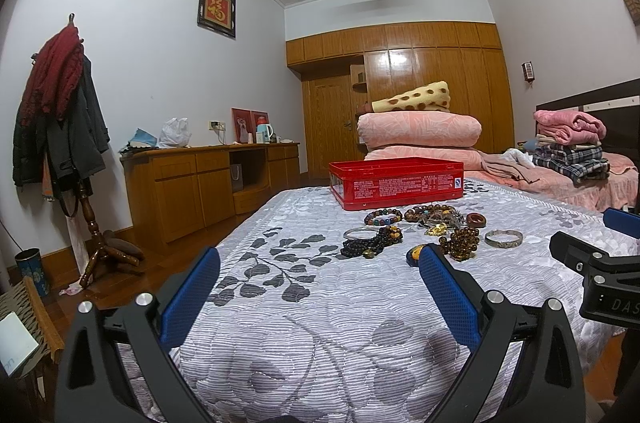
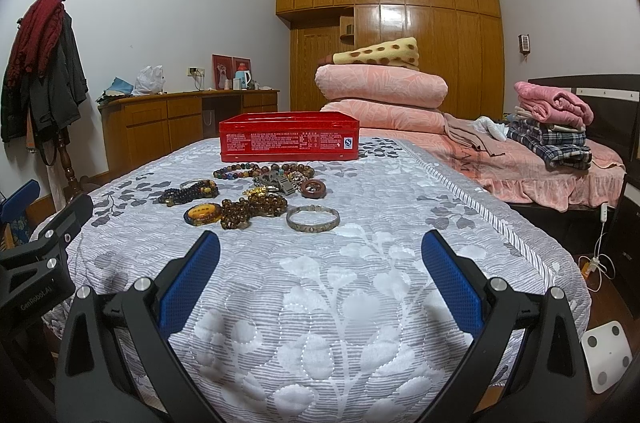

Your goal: Organize jewelry

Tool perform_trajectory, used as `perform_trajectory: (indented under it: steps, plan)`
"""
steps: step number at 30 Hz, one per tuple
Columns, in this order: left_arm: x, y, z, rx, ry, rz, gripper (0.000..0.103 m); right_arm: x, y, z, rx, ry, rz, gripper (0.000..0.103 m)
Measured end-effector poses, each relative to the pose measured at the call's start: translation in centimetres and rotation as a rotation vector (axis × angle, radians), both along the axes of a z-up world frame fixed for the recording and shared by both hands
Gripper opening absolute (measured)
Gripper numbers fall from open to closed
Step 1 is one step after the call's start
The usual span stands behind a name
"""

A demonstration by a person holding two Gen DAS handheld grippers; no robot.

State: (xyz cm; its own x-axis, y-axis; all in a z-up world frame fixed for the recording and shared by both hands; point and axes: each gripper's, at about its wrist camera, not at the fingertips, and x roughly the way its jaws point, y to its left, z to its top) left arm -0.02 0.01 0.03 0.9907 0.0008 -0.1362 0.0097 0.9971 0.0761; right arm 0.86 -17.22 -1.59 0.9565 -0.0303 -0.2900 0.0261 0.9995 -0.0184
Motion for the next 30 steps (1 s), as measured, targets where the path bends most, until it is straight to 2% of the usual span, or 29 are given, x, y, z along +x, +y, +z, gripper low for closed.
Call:
perform_trajectory:
  steps: [24, 28, 30]
  plan:
    - [0.6, 0.2, 0.5, -0.002, 0.006, 0.002, 0.097, 0.2, -0.1, -0.2, 0.013, 0.011, 0.008, 0.098]
    - [0.5, 1.2, 0.6, -0.029, 0.028, -0.04, 0.097, 1.1, -0.6, 0.1, 0.023, 0.021, 0.015, 0.098]
    - [1.3, 1.1, 0.7, -0.052, 0.067, -0.068, 0.097, 1.3, -0.8, 0.7, 0.039, 0.035, 0.02, 0.098]
